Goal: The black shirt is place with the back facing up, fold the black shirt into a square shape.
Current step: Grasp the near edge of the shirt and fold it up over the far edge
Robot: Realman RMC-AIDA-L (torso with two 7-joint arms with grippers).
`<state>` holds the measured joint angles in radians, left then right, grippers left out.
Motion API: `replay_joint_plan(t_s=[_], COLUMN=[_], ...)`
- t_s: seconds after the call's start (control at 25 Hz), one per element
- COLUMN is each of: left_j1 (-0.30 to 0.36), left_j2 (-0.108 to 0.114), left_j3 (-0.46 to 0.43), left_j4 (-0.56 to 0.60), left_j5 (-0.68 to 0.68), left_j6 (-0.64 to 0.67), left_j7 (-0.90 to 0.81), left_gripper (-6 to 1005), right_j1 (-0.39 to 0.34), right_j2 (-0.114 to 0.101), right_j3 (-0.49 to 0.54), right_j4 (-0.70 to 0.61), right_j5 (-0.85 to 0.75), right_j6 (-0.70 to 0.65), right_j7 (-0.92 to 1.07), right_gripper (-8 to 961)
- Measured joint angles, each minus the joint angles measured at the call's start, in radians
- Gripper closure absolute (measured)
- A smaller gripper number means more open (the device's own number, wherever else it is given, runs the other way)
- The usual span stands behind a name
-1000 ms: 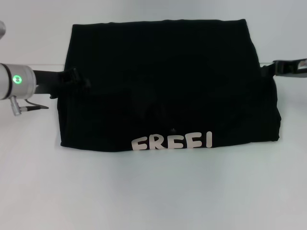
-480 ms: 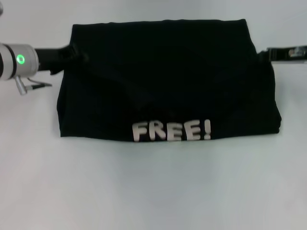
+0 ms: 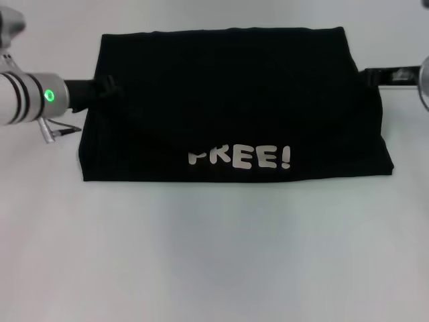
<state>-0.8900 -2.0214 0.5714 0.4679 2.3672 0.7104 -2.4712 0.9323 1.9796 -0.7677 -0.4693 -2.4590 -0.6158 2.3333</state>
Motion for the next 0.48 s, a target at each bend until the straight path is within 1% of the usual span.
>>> replay_joint_plan(t_s=[0.12, 0.16, 0.48], left_j1=[0.004, 0.005, 0.006], left_j2=[-0.016, -0.019, -0.032], left_j3=[0.024, 0.029, 0.051], left_j4=[-0.003, -0.003, -0.005], left_j5=[0.002, 0.002, 0.004], left_j6=[-0.036, -0.042, -0.059], left_j7=[0.0, 0.0, 0.008], left_gripper=[887, 883, 843], right_j1=[-0.002, -0.004, -0.01], right_j2=[0.016, 0.019, 0.025], right_j3=[-0.022, -0.026, -0.031], right_j4=[0.015, 0.015, 0.017], right_j5=[-0.002, -0.002, 0.0], right_j6=[0.047, 0.054, 0.064], right_j7=[-0.001, -0.001, -0.001], right_gripper=[761, 759, 747])
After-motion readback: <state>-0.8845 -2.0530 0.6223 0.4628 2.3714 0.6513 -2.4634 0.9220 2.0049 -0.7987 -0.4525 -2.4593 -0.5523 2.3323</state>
